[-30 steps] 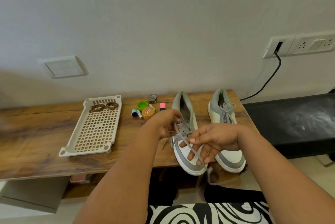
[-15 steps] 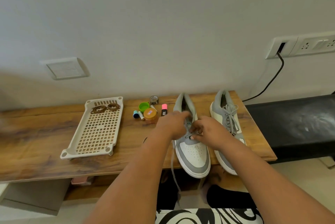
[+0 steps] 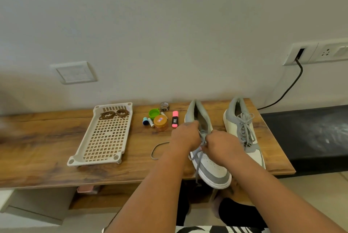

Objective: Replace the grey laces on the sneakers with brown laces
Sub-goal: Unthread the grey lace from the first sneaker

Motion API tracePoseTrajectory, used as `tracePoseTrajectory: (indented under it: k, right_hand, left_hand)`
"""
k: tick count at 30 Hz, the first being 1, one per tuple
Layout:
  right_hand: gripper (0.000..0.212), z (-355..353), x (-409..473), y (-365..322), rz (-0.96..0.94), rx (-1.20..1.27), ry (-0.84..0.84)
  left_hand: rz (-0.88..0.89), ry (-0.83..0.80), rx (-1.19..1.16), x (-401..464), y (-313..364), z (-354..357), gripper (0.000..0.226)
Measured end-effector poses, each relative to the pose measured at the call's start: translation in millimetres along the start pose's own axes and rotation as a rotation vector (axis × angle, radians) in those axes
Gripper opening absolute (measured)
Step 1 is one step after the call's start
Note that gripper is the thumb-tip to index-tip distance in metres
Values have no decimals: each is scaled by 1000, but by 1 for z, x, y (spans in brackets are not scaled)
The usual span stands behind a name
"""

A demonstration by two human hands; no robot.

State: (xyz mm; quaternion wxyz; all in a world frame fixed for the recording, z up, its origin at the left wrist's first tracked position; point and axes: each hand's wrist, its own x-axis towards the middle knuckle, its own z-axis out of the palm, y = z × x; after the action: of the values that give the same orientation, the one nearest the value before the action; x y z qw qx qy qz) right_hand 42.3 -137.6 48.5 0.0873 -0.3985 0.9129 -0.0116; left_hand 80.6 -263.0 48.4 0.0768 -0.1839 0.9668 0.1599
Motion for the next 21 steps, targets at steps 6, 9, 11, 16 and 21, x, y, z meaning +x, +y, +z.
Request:
tracePoseTrajectory:
  k: [6,9,11,16,21]
  right_hand:
    - [38,6,5,1,13,151,43]
    - [47,8,5,8,104,143,113]
    - [47,5,5,12,123,245,93]
    - [50,1,5,17,71,273,29]
    - [58,-11,5,30,111,436,-117]
  left_hand:
    - [-29,56,-15,-1,-5,2,33]
    - [-23,68,-27,-2,-8,3,33]
    - [-30,81,-37,-1,-7,2,35]
    - [-46,81,-59,-3,-3,5,42]
    - [-50,61,-85,2,-7,7,47]
